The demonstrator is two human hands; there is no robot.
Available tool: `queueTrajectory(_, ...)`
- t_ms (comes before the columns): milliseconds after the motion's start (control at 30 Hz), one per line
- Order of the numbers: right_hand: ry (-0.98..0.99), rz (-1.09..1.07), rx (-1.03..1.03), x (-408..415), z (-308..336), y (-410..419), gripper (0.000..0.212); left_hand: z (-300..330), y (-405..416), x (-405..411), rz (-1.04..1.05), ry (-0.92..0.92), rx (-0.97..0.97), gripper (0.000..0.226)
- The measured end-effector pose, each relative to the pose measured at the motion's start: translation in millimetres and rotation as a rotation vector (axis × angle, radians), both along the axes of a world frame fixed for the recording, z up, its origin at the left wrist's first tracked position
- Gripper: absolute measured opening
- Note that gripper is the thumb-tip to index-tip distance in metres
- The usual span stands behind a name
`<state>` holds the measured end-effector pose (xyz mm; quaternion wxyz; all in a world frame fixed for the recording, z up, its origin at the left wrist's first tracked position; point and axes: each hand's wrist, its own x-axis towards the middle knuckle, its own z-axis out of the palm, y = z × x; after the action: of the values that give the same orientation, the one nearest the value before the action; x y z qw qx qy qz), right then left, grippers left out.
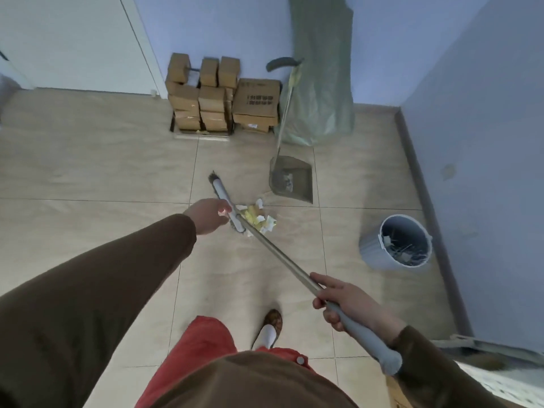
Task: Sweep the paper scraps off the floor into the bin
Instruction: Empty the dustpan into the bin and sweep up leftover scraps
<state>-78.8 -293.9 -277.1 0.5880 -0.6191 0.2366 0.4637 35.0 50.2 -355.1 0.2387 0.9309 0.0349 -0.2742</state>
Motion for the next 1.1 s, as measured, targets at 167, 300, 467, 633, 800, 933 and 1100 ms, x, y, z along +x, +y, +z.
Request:
queueTrajectory(167, -0.013, 0.04, -0.029, 37, 12, -29, 0.052, 43, -39, 118, -0.03, -0.163, -0.073, 0.034)
queueTrajectory(300, 0.016, 0.033, -0.045, 78, 22, -48, 0.051, 71, -61, 213, -0.049, -0.291, -0.078, 0.048)
queueTrajectory(467, 0.059, 0.023, -0.034, 146, 31, -46, 0.047, 84, -76, 334, -0.075, -0.378, 0.008, 0.078)
queueTrajectory(633, 0.127, 0.012, -0.023, 227, 26, -27, 0.042, 73, -75, 437, -0.143, -0.344, 0.165, 0.091)
queueTrajectory(800, 0.214, -0.024, -0.005, 276, 19, -17, 0.037, 64, -89, 484, -0.298, -0.207, 0.15, 0.064)
queueTrajectory(933, 0.236, -0.036, -0.011, 292, 20, -9, 0.039, 49, -108, 471, -0.225, 0.066, 0.034, 0.028)
queueTrajectory(1100, 0.179, 0.093, -0.094, 298, 27, -1, 0.046, 40, -102, 436, -0.151, -0.058, 0.037, 0.019)
